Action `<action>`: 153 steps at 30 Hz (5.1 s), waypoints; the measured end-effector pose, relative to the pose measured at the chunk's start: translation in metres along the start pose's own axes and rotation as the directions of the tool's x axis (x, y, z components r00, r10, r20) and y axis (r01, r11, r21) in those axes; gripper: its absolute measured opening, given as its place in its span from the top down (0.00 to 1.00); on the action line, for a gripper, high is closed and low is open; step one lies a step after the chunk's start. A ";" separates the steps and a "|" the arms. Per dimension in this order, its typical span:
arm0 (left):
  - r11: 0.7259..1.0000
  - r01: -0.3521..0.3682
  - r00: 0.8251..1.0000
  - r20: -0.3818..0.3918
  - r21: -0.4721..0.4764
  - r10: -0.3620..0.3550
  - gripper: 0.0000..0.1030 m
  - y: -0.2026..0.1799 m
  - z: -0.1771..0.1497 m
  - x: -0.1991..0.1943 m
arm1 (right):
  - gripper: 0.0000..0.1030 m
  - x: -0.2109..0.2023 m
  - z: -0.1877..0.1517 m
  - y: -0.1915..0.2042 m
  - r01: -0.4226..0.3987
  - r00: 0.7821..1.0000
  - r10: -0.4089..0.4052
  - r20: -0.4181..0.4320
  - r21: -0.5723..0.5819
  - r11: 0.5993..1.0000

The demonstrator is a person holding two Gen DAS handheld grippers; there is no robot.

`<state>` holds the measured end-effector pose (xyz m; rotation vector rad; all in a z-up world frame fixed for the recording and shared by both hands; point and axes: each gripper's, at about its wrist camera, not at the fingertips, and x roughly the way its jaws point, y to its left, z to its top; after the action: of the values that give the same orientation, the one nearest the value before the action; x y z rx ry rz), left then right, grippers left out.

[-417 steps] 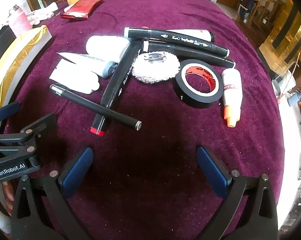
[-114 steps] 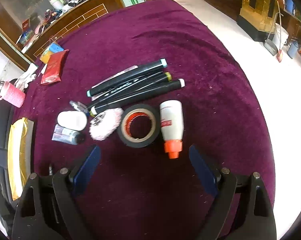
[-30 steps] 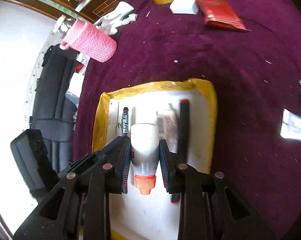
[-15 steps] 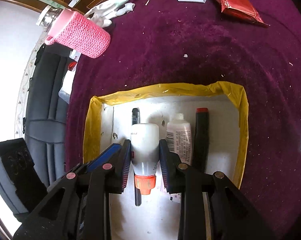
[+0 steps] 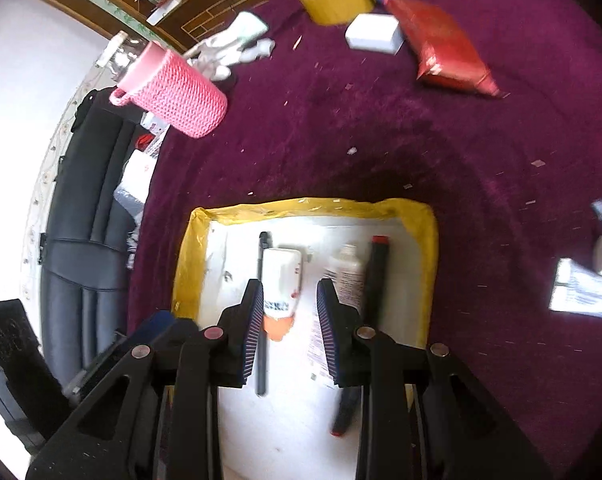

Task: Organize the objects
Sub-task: 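Open both grippers and withdraw from the tray, then grasp the silver tube with the left gripper and lift, then grasp the black tape roll with the right gripper while the left gripper carries the silver tube, then lower the silver tube into the tray and open the left gripper while the right gripper carries the tape roll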

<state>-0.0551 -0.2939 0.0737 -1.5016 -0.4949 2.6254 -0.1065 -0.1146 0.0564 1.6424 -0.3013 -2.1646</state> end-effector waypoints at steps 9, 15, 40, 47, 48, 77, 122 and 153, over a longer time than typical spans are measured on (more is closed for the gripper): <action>1.000 0.002 0.996 0.085 -0.001 -0.002 0.47 -0.030 -0.009 -0.036 | 0.60 -0.065 -0.040 -0.034 0.220 0.963 -0.215 0.164 -0.014 0.975; 0.999 -0.022 0.995 0.098 0.032 0.019 0.47 -0.070 -0.021 -0.046 | 0.53 -0.087 -0.060 -0.069 0.258 0.949 -0.256 0.182 0.014 0.966; 0.975 0.020 0.999 -0.039 0.223 -0.012 0.47 -0.235 -0.090 0.027 | 0.51 -0.178 -0.089 -0.306 0.286 0.931 -0.335 0.145 0.279 0.917; 0.938 0.075 0.997 -0.041 0.338 -0.065 0.47 -0.277 -0.047 0.080 | 0.51 -0.184 -0.099 -0.326 0.263 0.941 -0.313 0.132 0.301 0.917; 0.941 0.076 0.996 -0.058 0.330 -0.061 0.47 -0.281 -0.041 0.091 | 0.51 -0.185 -0.101 -0.330 0.261 0.942 -0.311 0.129 0.304 0.916; 0.931 0.236 0.928 -0.348 0.280 -0.131 0.45 -0.325 -0.123 0.114 | 0.51 -0.170 -0.102 -0.356 0.235 0.961 -0.267 0.067 0.305 0.923; 0.986 0.164 0.985 -0.051 0.017 -0.163 0.79 -0.161 -0.111 -0.014 | 0.88 -0.153 -0.046 -0.332 0.318 0.932 -0.337 0.136 0.145 0.937; 0.991 -0.038 0.993 -0.107 0.126 0.052 0.79 -0.004 0.007 0.058 | 0.88 -0.032 -0.062 -0.008 0.047 0.999 -0.046 0.010 -0.144 0.988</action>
<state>-0.0910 -0.2790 0.0304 -1.6244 -0.2861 2.5357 -0.0417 -0.0889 0.0629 1.5770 -0.1059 -2.1715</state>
